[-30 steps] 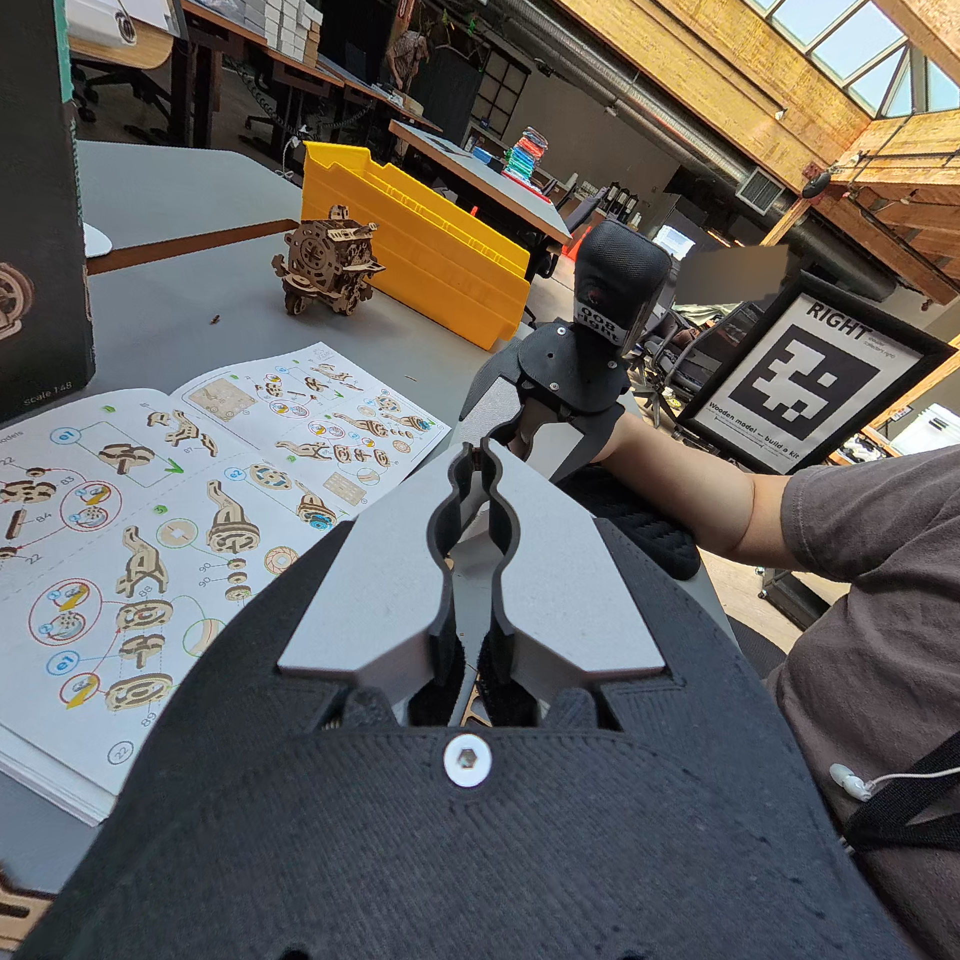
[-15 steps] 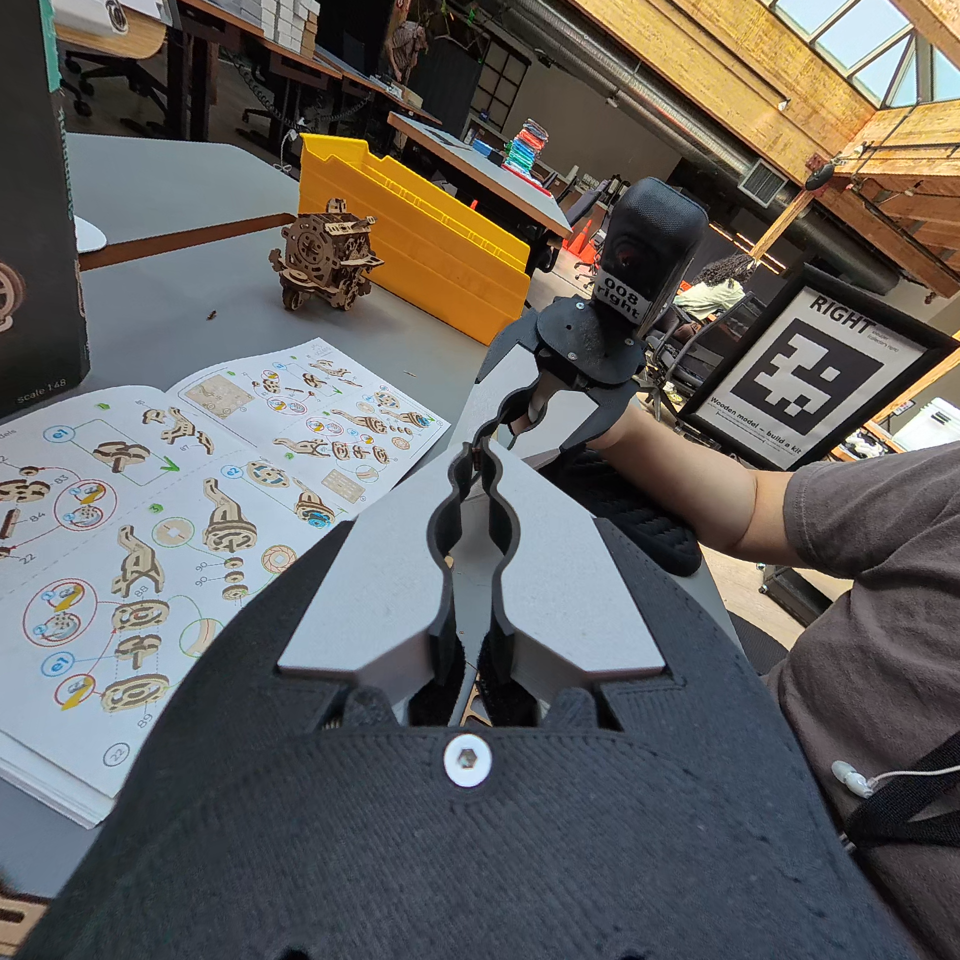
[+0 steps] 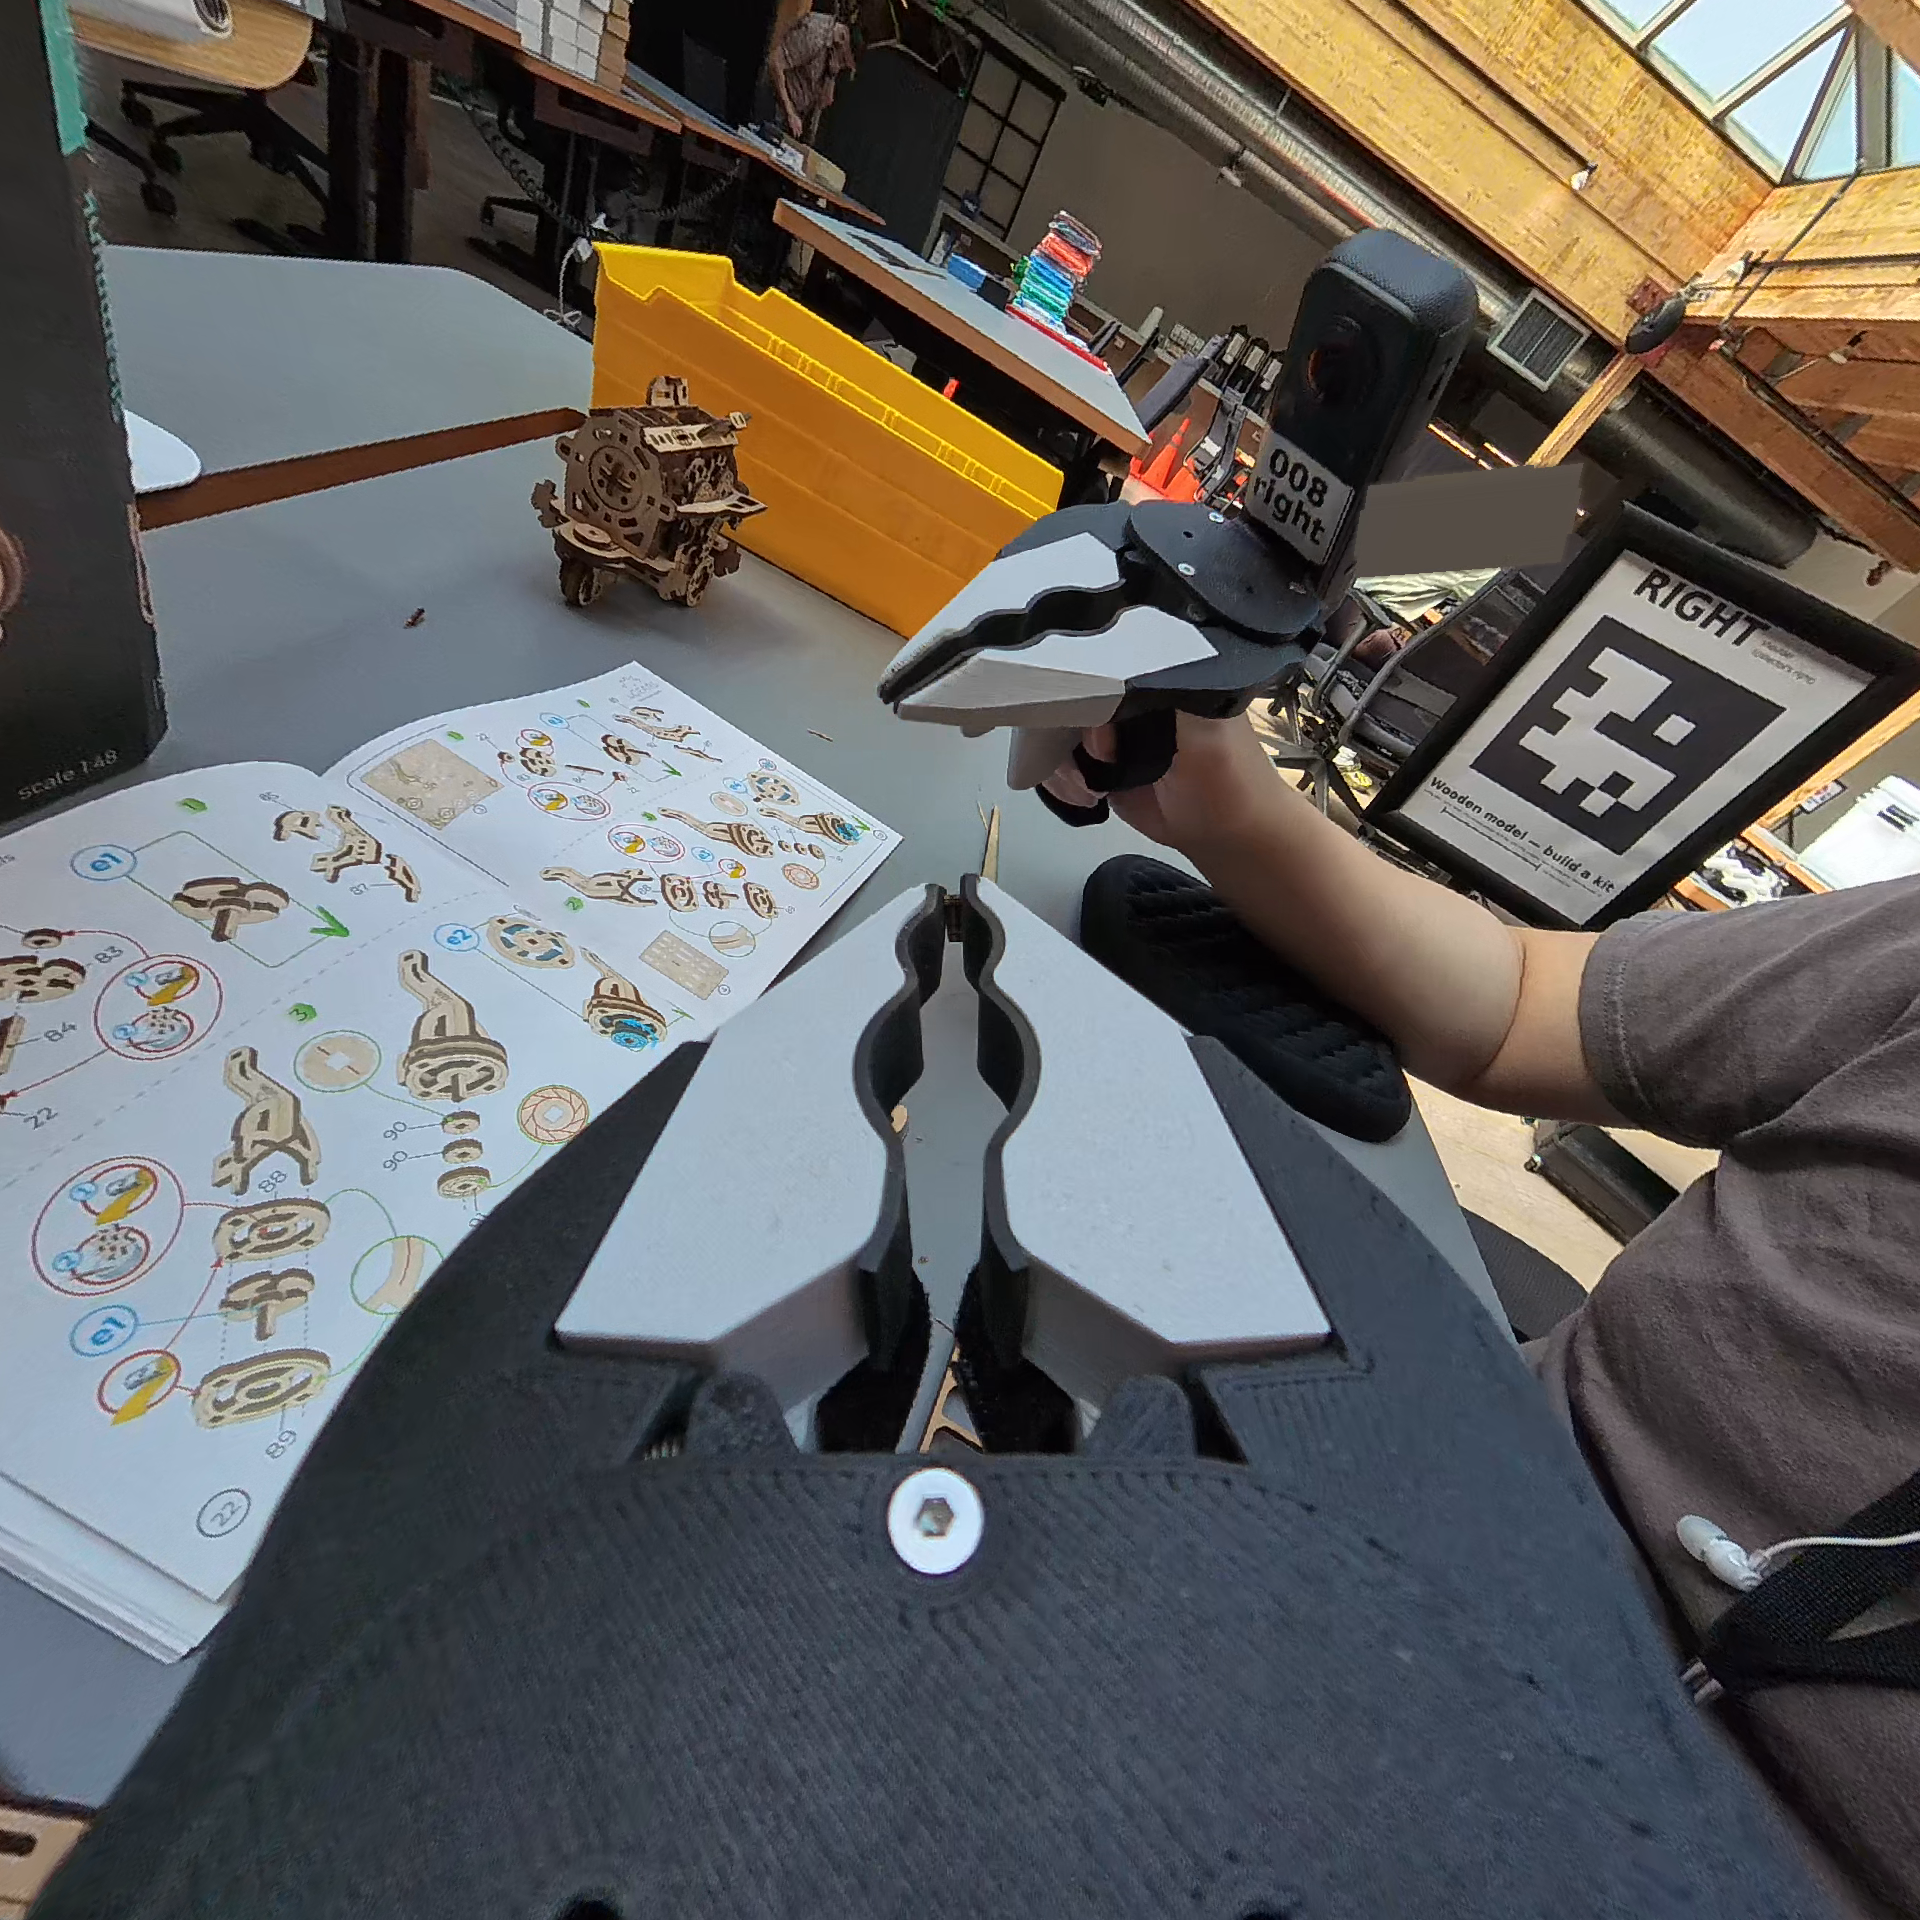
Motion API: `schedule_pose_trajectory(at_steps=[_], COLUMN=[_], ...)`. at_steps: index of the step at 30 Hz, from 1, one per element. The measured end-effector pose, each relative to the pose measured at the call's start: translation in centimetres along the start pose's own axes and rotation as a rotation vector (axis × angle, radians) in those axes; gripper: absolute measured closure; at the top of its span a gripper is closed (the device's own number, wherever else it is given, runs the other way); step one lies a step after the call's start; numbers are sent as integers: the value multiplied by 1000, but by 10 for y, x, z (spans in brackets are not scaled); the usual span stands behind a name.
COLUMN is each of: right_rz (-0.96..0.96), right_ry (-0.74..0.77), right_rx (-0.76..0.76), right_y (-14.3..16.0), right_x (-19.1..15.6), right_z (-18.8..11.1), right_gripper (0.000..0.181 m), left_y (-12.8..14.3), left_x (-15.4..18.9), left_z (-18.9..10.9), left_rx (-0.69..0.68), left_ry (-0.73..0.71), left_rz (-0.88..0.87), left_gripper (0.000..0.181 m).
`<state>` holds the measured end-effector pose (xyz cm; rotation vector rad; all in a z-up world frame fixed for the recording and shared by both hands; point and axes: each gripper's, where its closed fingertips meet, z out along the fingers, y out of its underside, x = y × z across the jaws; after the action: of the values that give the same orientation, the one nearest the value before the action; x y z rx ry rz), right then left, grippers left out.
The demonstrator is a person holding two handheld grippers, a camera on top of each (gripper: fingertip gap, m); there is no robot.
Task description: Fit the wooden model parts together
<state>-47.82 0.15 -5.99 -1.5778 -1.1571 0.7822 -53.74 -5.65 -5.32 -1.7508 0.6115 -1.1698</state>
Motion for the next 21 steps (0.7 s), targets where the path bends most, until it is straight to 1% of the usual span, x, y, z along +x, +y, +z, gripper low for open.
schedule_pose_trajectory(at_steps=[5, 9, 13, 18, 21], right_rz=[20, 45, 79, 52, 40], right_ry=[78, 106, 81, 84, 46], right_rx=[94, 120, 140, 153, 161], right_y=[-16, -19, -19, -23, -25], right_x=[20, 32, 32, 30, 23], right_z=[-18, -26, -26, -27, -26], right_gripper=[181, 181, 181, 181, 181], left_y=[4, 9, 12, 17, 22], left_x=[0, 0, 0, -1, -1], left_z=[3, 6, 8, 10, 11], left_rx=[-22, -48, -68, -96, -121], left_ry=[-3, -9, -9, -15, -16], left_rz=[3, 10, 5, 4, 2], left_gripper=[180, 180, 180, 180, 180])
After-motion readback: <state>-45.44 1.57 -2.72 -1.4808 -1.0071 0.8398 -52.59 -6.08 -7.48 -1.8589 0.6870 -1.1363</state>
